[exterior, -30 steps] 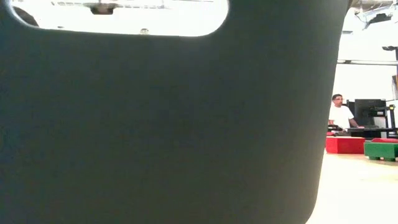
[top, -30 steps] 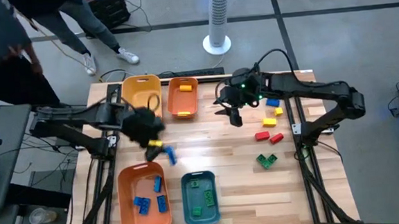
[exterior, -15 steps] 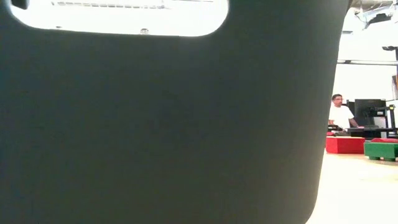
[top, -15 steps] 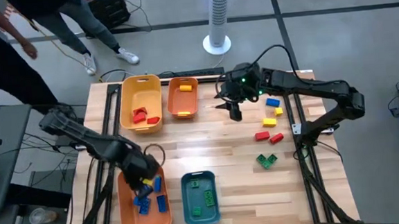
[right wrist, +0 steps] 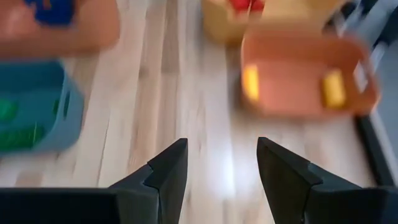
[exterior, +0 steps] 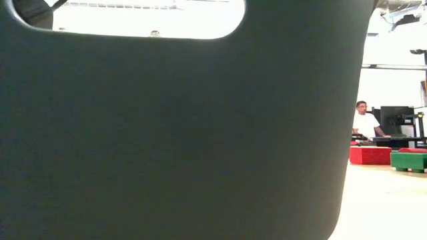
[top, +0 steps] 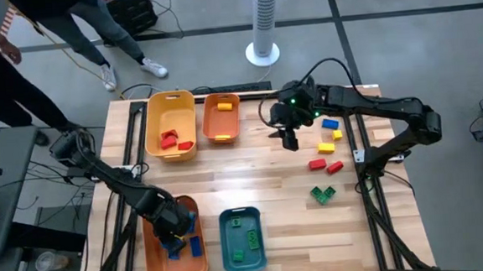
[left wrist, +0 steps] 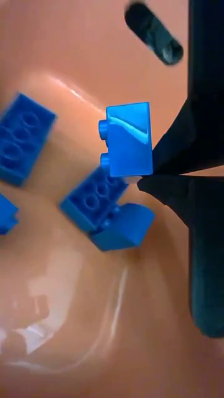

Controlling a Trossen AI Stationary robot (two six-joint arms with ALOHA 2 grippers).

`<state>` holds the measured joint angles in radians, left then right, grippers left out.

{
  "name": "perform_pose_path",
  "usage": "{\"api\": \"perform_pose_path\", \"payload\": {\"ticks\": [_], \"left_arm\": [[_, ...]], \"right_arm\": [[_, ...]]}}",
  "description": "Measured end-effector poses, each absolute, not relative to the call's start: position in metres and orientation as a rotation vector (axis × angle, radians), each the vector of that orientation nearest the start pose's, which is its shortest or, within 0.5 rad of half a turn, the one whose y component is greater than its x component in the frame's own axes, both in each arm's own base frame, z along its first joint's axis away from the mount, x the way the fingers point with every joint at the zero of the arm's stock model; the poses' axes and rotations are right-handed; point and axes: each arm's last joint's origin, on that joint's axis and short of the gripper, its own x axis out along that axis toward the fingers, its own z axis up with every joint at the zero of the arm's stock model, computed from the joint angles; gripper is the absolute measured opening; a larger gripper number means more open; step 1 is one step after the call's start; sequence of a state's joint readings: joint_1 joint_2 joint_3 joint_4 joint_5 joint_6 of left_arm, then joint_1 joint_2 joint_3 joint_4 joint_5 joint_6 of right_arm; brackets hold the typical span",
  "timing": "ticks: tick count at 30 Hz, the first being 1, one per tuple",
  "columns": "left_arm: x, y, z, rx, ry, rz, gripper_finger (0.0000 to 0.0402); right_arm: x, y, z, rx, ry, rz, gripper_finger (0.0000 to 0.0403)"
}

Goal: Sort blocks
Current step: Put the blue game piece into the large orange bin, then put the yellow wooden block into the small orange bin

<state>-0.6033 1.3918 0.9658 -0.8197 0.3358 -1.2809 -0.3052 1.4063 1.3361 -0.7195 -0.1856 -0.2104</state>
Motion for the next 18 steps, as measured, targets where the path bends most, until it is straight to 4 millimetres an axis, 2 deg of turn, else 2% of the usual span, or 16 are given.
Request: {"api": "perform_pose_path", "payload": {"ticks": [4, 6, 11, 15, 18], "left_arm": [[0.201, -0.149, 0.224, -0.841, 1.552, 0.140, 0.0004], [0.202, -0.149, 0.225, -0.836, 1.532, 0.138, 0.0019], [0.203, -0.149, 0.225, -0.821, 1.522, 0.114, 0.0101], [0.202, -0.150, 0.226, -0.852, 1.571, 0.084, 0.0173], [0.204, -0.151, 0.235, -0.902, 1.621, 0.025, 0.0199]], "right_arm": [[0.268, -0.088, 0.328, 0.052, 0.925, -0.042, 0.0212], [0.260, -0.094, 0.325, 0.106, 0.985, -0.073, 0.0218], [0.244, -0.117, 0.313, 0.254, 1.044, -0.173, 0.0232], [0.232, -0.130, 0.289, 0.346, 1.112, -0.257, 0.0235], [0.219, -0.137, 0.271, 0.413, 1.191, -0.336, 0.0235]]}}
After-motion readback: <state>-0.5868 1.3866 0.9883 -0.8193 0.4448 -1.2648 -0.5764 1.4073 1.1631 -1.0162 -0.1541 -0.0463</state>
